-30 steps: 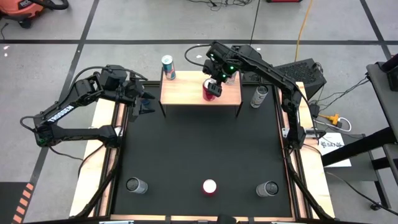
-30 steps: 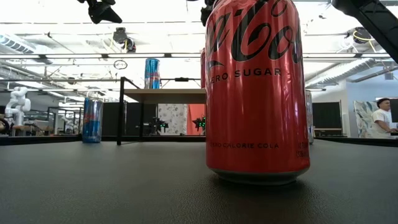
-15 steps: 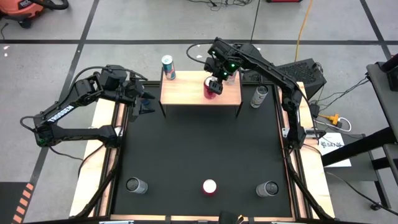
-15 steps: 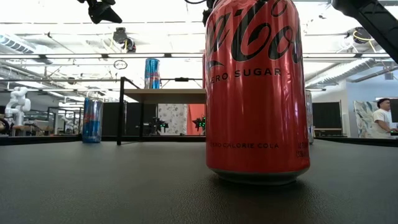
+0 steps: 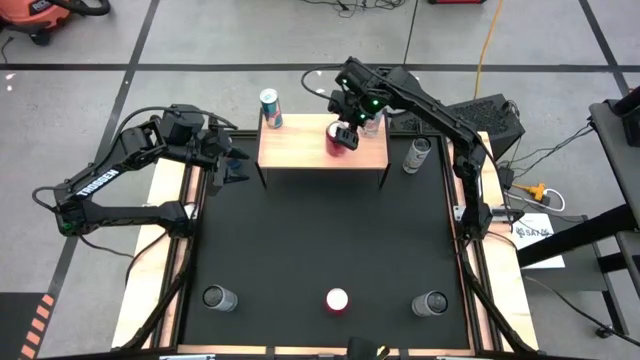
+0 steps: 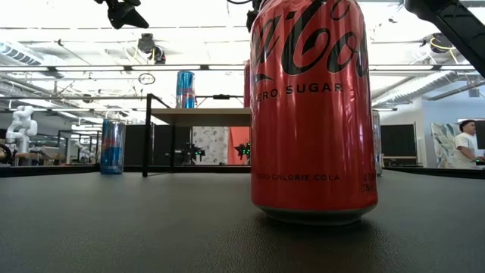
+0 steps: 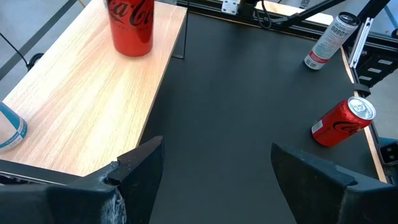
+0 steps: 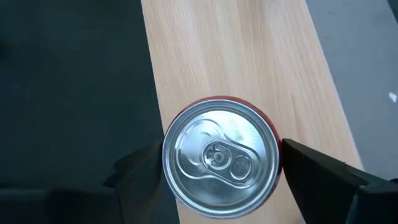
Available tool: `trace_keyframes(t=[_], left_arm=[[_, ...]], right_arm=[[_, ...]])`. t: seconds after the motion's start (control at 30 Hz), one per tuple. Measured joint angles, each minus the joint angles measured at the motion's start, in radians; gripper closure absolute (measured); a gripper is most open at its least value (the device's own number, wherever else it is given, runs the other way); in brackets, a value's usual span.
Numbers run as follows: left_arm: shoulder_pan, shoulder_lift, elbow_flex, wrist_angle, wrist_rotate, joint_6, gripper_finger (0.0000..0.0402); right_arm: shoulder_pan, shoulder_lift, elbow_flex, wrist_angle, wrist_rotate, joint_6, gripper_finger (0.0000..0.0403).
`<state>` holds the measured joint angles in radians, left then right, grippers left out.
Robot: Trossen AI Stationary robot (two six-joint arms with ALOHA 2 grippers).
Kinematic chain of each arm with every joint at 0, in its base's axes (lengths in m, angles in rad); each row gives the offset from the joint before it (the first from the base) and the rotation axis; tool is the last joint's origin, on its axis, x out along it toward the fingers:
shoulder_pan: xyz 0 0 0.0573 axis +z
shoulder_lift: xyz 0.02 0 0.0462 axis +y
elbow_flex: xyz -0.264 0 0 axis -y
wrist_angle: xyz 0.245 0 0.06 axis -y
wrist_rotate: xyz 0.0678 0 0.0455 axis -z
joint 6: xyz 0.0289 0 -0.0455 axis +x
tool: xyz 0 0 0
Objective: Place canned beverage on shelf
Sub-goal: Put the top red black soda can on the shelf
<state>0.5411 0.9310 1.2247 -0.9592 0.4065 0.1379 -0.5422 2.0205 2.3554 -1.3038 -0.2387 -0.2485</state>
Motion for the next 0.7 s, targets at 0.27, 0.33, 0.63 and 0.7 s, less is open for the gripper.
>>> trace_keyframes(t=[0.27,0.33,0.63,0.7], left_arm=[[0.000,0.000,0.000,0.000,0.000,0.000,0.0102],[0.000,0.000,0.000,0.000,0.000,0.000,0.0102],[0.000,0.000,0.000,0.000,0.000,0.000,0.0102],[0.000,0.000,0.000,0.000,0.000,0.000,0.0102]], right_arm=[[0.000,0.000,0.000,0.000,-0.001,0.002,0.0067],[0.000,0.000,0.000,0.000,0.000,0.001,0.0061],[0.001,-0.014,0.000,0.029,0.062,-0.002,0.0057],[0.001,-0.027,0.000,0.047,0.079,-0.002,0.0057]])
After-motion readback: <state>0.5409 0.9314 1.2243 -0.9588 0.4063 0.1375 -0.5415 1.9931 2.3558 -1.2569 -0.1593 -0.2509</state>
